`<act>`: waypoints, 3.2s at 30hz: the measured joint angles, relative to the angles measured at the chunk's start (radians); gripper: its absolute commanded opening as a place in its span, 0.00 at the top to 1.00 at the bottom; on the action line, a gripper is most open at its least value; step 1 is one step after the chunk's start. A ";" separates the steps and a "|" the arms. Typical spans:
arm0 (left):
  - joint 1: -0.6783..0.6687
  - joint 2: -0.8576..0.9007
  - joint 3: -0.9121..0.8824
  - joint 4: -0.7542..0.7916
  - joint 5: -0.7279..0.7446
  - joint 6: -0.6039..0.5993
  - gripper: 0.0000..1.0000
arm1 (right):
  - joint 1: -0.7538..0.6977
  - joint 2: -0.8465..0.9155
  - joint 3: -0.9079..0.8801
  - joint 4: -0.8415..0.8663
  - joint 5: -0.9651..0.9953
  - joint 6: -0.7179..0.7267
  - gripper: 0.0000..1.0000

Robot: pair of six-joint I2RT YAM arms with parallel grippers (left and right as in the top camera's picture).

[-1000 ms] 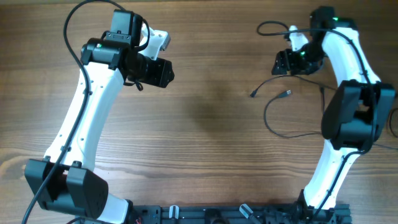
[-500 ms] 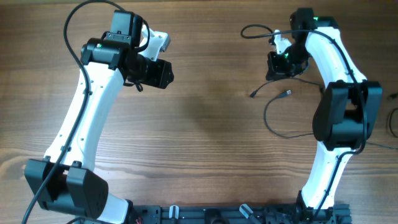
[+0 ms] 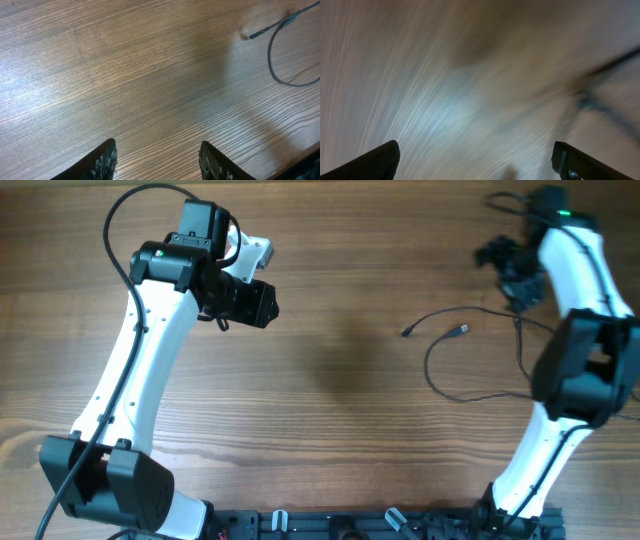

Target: Untangle cables

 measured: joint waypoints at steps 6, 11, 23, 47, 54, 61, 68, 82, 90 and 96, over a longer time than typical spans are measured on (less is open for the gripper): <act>0.000 0.000 0.000 0.006 0.000 0.011 0.46 | -0.241 0.000 0.002 -0.230 0.016 0.075 0.00; 0.000 0.000 0.000 0.035 0.000 0.011 0.45 | -0.378 -0.006 0.002 -0.388 0.045 0.113 0.00; 0.000 0.000 0.000 0.033 0.000 0.011 0.45 | -0.320 -0.164 -0.099 -0.480 0.357 0.264 0.00; 0.000 0.001 0.000 0.030 -0.003 0.012 0.45 | -0.291 -0.269 -0.643 0.178 0.267 0.175 0.36; 0.000 0.001 0.000 0.030 -0.003 0.012 0.45 | -0.295 -0.330 -0.751 0.304 0.253 0.176 0.35; 0.000 0.001 0.000 0.030 -0.003 0.012 0.45 | -0.298 -0.348 -0.780 0.327 0.250 0.174 0.30; 0.000 0.001 0.000 0.030 -0.003 0.012 0.46 | -0.300 -0.349 -0.781 0.326 0.249 0.170 0.46; 0.000 0.001 0.000 0.030 -0.003 0.012 0.45 | -0.278 -0.360 -0.817 0.521 0.164 -0.060 0.91; 0.000 0.001 0.000 0.030 -0.003 0.012 0.45 | 0.018 -0.260 -0.831 0.938 -0.301 -0.207 0.96; 0.000 0.001 0.000 0.026 -0.003 0.012 0.45 | 0.255 -0.211 -0.753 0.928 -0.346 -0.211 0.90</act>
